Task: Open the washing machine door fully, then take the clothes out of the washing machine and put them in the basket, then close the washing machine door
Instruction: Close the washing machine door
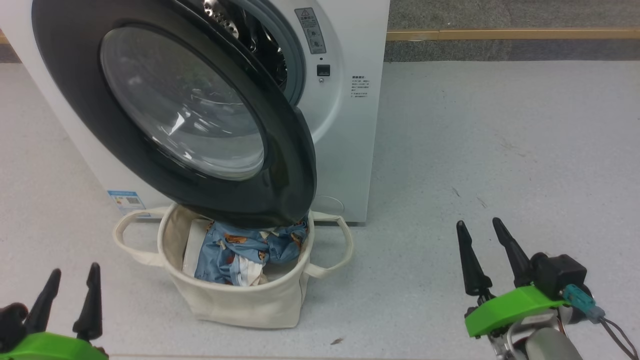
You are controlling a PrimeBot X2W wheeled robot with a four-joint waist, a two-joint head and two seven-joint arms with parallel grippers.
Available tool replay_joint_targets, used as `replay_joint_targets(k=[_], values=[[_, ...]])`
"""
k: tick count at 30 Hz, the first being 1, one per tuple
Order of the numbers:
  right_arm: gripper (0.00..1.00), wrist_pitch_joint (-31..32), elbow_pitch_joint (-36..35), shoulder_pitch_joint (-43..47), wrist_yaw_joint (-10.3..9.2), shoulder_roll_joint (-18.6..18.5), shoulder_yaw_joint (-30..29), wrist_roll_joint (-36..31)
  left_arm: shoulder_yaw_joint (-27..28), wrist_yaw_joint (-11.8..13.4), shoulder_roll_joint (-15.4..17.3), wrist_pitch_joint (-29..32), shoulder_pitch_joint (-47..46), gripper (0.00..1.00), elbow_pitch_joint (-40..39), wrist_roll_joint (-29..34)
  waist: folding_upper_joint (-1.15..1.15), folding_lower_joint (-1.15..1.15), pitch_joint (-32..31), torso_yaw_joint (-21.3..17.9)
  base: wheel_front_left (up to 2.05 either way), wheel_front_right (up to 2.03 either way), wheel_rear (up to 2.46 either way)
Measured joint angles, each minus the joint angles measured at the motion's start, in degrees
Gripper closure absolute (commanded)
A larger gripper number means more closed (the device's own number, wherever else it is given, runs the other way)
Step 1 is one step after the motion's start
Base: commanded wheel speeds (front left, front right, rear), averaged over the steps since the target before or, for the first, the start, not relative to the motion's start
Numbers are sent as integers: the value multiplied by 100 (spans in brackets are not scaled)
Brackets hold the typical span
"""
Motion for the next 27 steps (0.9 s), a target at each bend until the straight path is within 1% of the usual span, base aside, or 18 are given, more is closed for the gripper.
replay_joint_targets(k=[7, 14, 24, 27], values=[[0, 0, 0, -3, 0, 1, -18, 8, -3, -43, -76, 0, 21, 0, 112, 476, 0, 0, 38, 21, 0, 0, 0], [0, 0, 0, -7, 0, 1, -13, 9, 42, -148, -188, 0, -46, 0, 238, 602, 0, 0, 50, -20, 0, 0, 0], [0, 0, 57, -8, 0, 1, -15, 37, 96, -203, -252, 0, -153, 0, 392, 786, 0, 0, 81, -38, 0, 0, 0], [0, 0, 111, -8, 0, 1, -14, 62, 101, -253, -268, 0, -160, 0, 419, 800, 0, 0, 84, -35, 0, 0, 0]])
